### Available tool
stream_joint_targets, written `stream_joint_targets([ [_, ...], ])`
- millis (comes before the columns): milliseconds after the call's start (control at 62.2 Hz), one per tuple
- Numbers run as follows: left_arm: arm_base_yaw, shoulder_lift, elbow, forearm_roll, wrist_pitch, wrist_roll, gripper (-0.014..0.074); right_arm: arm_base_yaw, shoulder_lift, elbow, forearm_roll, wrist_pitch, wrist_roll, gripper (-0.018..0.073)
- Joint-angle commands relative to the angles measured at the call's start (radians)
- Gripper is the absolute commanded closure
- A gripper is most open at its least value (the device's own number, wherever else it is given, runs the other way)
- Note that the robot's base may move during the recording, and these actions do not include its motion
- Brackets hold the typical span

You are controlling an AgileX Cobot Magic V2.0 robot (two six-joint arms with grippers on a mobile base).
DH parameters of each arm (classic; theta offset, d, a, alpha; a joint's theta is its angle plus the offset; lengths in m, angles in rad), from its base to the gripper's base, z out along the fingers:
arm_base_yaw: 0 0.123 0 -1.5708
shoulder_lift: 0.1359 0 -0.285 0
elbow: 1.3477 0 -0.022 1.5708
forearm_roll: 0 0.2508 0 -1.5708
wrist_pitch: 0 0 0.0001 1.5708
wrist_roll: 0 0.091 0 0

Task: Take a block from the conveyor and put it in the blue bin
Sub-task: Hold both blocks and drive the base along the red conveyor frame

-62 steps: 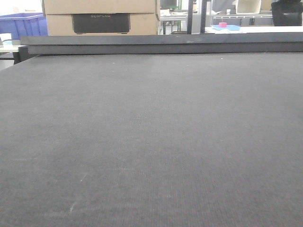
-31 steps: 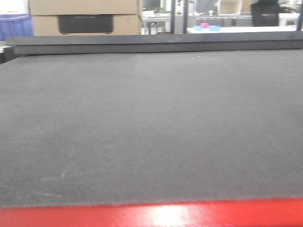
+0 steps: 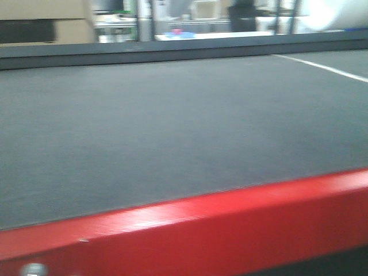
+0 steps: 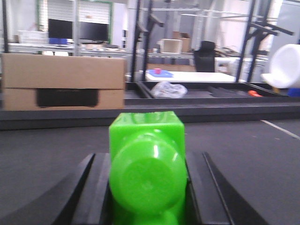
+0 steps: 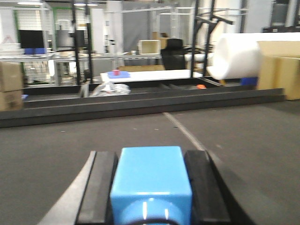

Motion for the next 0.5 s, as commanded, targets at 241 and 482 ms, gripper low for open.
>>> stream_joint_targets([
  [241, -0.001, -0.004, -0.002, -0.003, -0.018, 0.0, 0.0707, -0.001, -0.005, 0.001, -0.006, -0.023, -0.005, 0.0713],
  [482, -0.001, -0.004, -0.002, -0.003, -0.018, 0.0, 0.0707, -0.001, -0.005, 0.001, -0.006, -0.023, -0.005, 0.0713],
])
